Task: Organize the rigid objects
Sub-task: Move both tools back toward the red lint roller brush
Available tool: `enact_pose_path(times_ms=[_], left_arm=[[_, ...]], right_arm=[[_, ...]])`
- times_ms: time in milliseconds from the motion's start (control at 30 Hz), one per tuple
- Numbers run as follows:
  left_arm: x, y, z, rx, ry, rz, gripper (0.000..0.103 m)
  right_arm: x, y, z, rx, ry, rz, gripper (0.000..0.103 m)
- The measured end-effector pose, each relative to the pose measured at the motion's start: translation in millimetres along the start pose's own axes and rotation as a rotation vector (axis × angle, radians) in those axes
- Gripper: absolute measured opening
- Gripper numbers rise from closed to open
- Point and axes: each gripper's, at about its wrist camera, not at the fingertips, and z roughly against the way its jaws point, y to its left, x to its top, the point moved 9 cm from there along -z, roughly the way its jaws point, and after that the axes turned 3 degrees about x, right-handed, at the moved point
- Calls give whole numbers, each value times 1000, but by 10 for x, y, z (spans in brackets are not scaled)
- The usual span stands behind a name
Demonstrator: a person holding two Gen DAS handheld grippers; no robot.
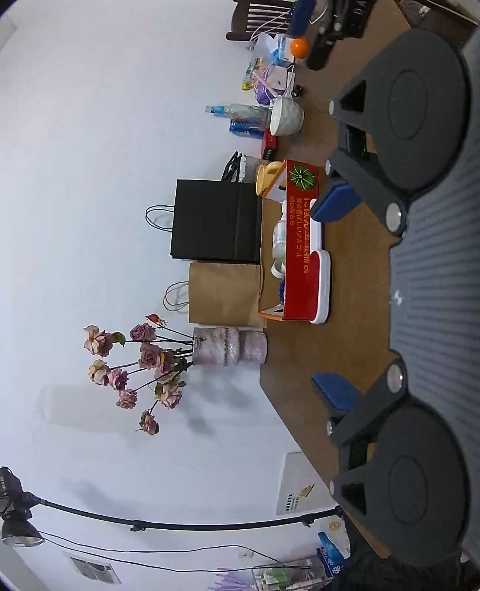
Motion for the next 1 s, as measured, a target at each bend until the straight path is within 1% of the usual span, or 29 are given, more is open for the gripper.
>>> enact_pose_path(times_ms=[133, 200, 433, 567, 800, 1000], left_arm=[[47, 0, -24, 27, -22, -10, 90], [29, 0, -42, 23, -14, -8, 90], [-39, 54, -118, 45, 9, -7, 90], [-55, 77, -173, 53, 17, -6, 90], [-150, 138, -337, 76, 56, 1, 91], [-286, 178, -566, 91, 111, 1, 91]], right_arm=[[-102, 8, -1, 23, 24, -48, 72], [-134, 28, -19, 29, 32, -51, 72], [-149, 48, -101, 42, 47, -60, 73], [-167, 28, -169, 33, 64, -71, 73], [-218, 12, -330, 41, 91, -81, 73], [-290, -25, -542, 41, 122, -101, 73]])
